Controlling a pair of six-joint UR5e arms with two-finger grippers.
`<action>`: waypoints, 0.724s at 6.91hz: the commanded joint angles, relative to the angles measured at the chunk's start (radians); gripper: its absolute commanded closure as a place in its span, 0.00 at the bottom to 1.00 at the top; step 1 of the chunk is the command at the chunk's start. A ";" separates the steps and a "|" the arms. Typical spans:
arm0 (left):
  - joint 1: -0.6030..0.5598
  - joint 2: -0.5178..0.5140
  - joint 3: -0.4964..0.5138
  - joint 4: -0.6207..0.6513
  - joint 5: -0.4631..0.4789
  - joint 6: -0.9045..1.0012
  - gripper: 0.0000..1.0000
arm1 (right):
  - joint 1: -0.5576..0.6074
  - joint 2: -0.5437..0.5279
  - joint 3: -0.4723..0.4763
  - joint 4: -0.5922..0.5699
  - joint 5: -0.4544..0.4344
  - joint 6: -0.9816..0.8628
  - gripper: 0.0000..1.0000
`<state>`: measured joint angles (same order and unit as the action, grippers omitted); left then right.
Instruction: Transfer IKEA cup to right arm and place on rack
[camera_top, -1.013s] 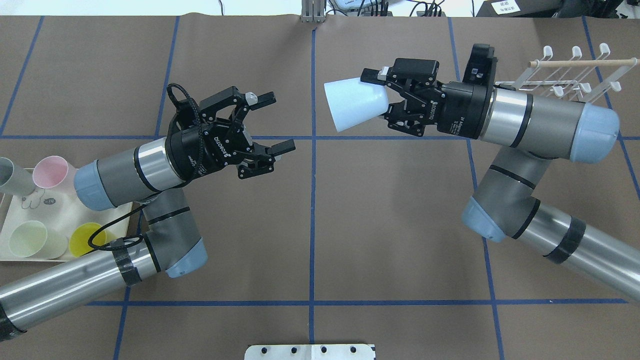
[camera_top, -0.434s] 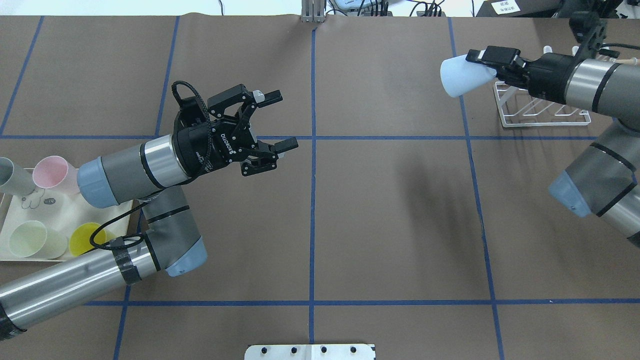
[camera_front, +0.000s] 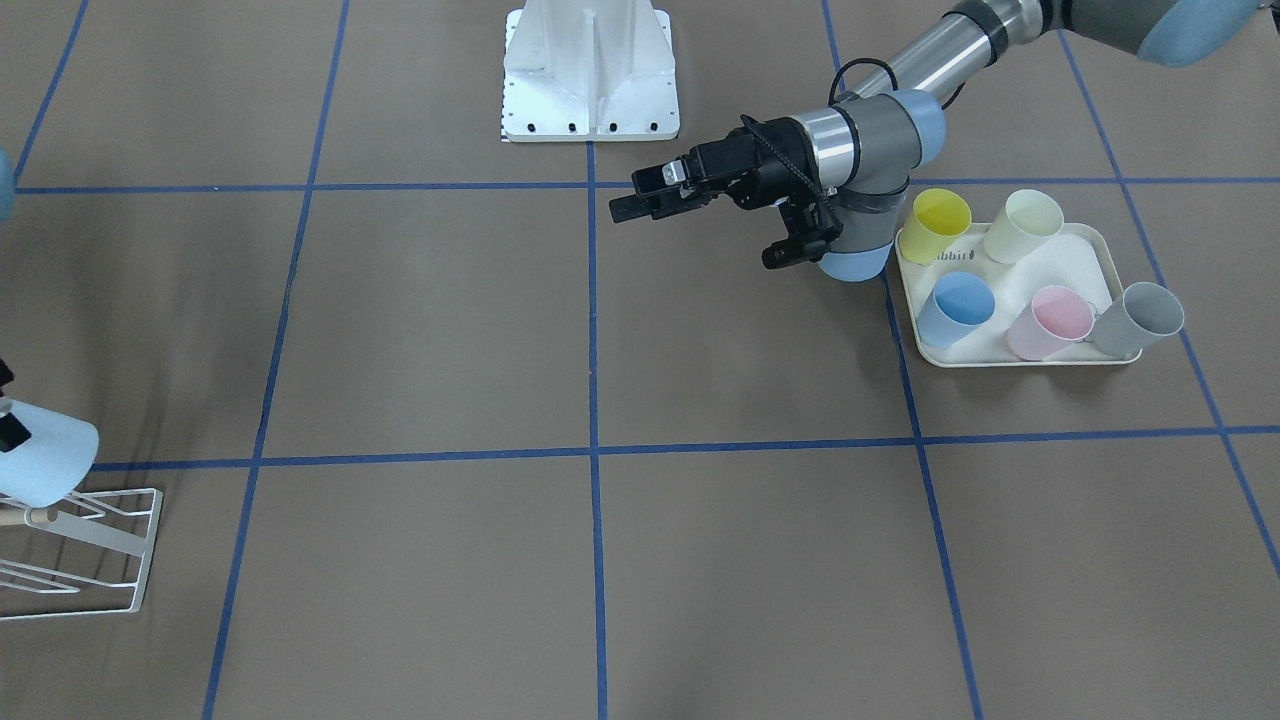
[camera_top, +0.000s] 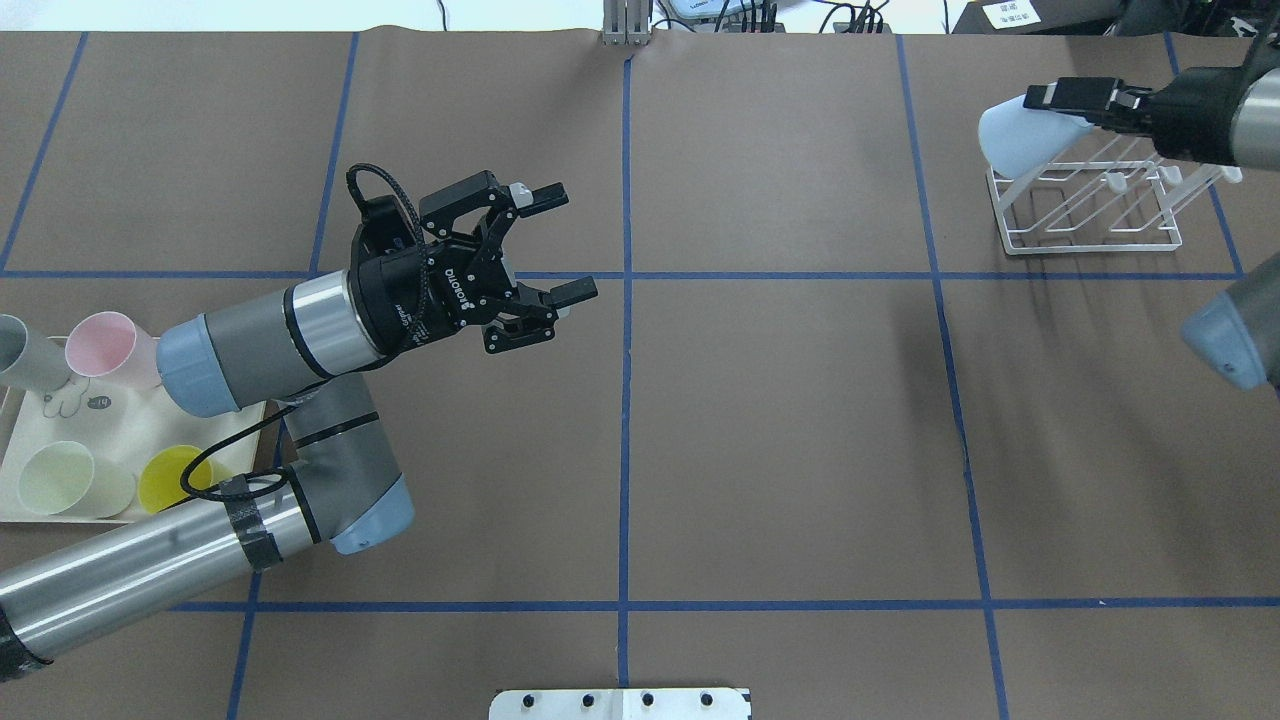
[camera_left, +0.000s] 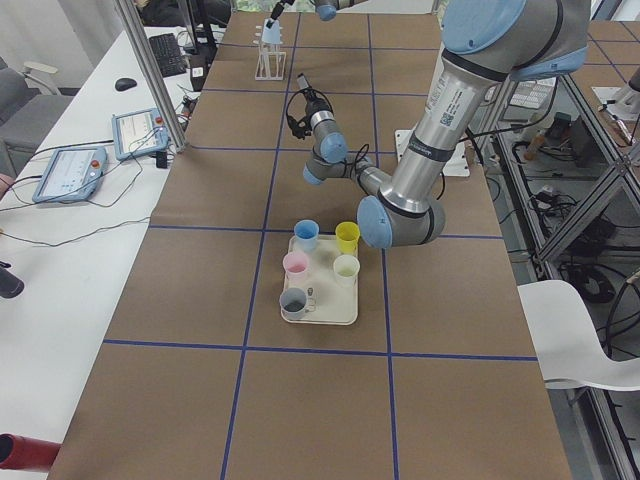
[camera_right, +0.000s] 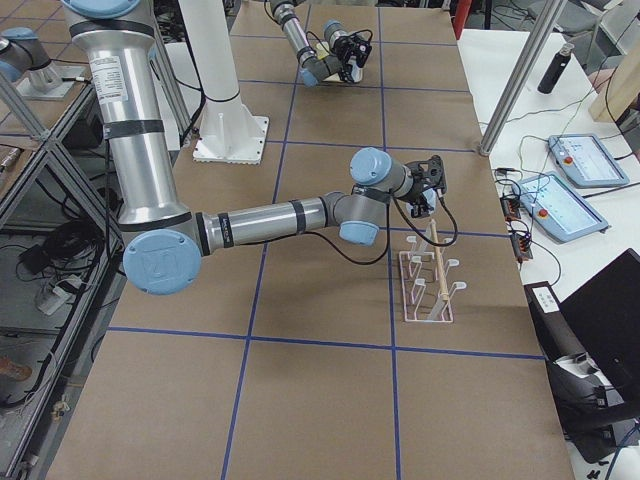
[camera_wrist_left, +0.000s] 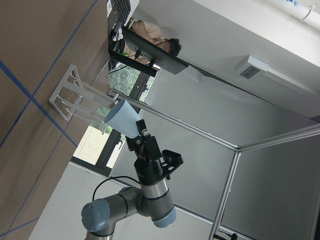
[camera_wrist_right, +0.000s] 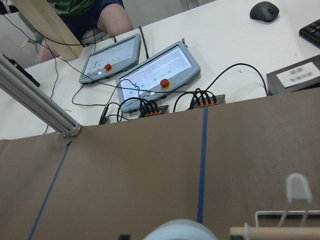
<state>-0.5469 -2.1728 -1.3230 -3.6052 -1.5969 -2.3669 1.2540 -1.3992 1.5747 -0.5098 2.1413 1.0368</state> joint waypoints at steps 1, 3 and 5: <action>0.004 0.002 0.002 0.000 0.000 0.000 0.01 | 0.100 -0.003 0.030 -0.168 0.133 -0.127 1.00; 0.004 0.002 0.007 0.008 0.000 0.000 0.01 | 0.073 -0.030 0.030 -0.187 0.131 -0.138 1.00; 0.004 0.001 0.008 0.008 0.000 0.000 0.01 | 0.048 -0.061 0.027 -0.200 0.118 -0.139 1.00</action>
<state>-0.5424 -2.1716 -1.3155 -3.5975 -1.5969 -2.3669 1.3164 -1.4444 1.6030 -0.7036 2.2670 0.8990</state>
